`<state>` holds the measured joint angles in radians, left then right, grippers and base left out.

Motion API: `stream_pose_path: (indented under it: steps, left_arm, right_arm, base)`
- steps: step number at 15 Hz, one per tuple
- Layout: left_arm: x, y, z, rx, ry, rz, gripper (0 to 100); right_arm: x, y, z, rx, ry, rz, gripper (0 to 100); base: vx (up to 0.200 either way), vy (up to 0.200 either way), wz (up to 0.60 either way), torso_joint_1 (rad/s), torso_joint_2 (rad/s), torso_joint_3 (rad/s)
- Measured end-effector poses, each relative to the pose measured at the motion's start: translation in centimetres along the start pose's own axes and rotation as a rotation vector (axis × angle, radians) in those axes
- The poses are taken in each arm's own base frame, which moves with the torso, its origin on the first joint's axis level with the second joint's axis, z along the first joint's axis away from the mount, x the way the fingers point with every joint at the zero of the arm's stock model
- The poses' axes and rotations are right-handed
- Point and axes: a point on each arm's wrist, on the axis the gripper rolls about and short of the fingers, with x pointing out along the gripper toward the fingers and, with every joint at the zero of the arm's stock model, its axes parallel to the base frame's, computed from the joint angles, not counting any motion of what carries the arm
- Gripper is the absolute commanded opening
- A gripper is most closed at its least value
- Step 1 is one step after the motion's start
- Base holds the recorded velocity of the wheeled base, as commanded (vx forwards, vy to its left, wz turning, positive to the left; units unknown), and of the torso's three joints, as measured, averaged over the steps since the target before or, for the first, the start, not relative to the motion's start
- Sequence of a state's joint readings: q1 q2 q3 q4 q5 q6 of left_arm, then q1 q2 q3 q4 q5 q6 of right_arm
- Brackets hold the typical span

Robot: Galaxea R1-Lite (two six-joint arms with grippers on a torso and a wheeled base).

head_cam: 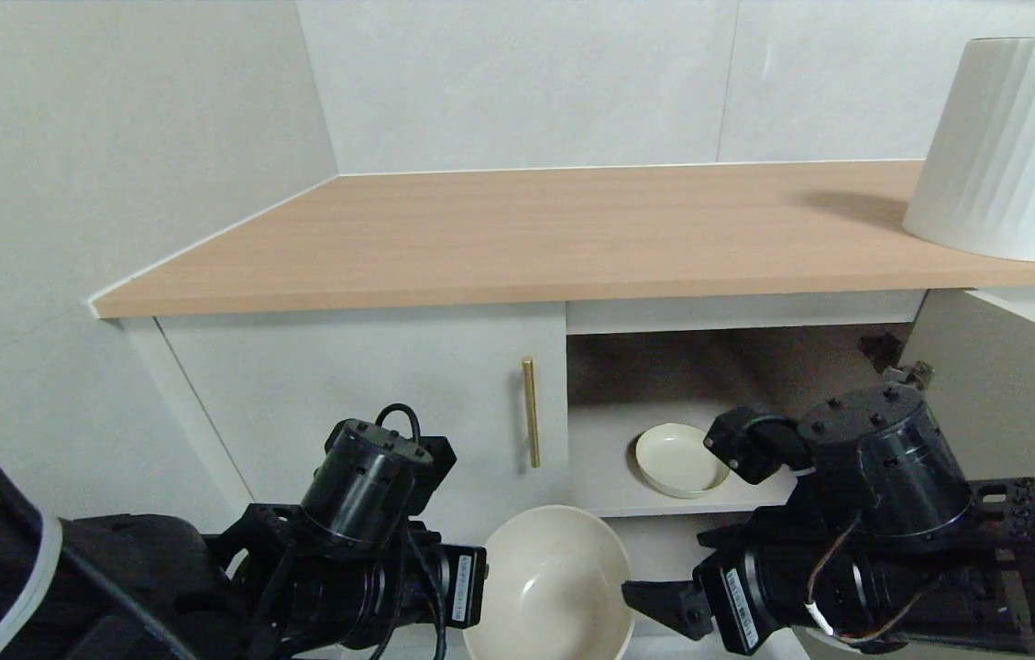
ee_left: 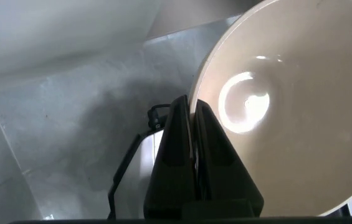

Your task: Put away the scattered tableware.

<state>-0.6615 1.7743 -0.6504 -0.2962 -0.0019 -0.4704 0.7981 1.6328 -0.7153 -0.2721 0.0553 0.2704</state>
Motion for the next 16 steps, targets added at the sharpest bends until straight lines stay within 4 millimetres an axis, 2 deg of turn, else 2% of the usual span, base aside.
stream_pose_path:
  steps: [9, 13, 14, 16]
  left_arm:
    - [0.2, -0.2, -0.3, 0.036, 0.008, 0.004, 0]
    - [0.2, -0.3, -0.4, 0.040, 0.011, 0.002, 0]
    - [0.2, -0.3, -0.4, 0.040, 0.011, 0.001, 0]
    - [0.2, -0.3, -0.4, 0.040, 0.012, 0.002, 0]
  right_arm:
    - [3.2, 0.0, -0.8, -0.009, 0.060, -0.098, 100]
    - [3.8, -0.1, -0.8, -0.006, 0.064, -0.115, 100]
    - [3.9, -0.1, -0.9, -0.006, 0.066, -0.116, 0]
    - [4.1, -0.1, -0.9, -0.005, 0.070, -0.117, 0]
  base:
    - [0.000, 0.000, 0.00, 0.000, 0.00, 0.000]
    - [0.000, 0.000, 0.00, 0.000, 0.00, 0.000]
    - [0.000, 0.000, 0.00, 0.000, 0.00, 0.000]
    - [0.000, 0.000, 0.00, 0.000, 0.00, 0.000]
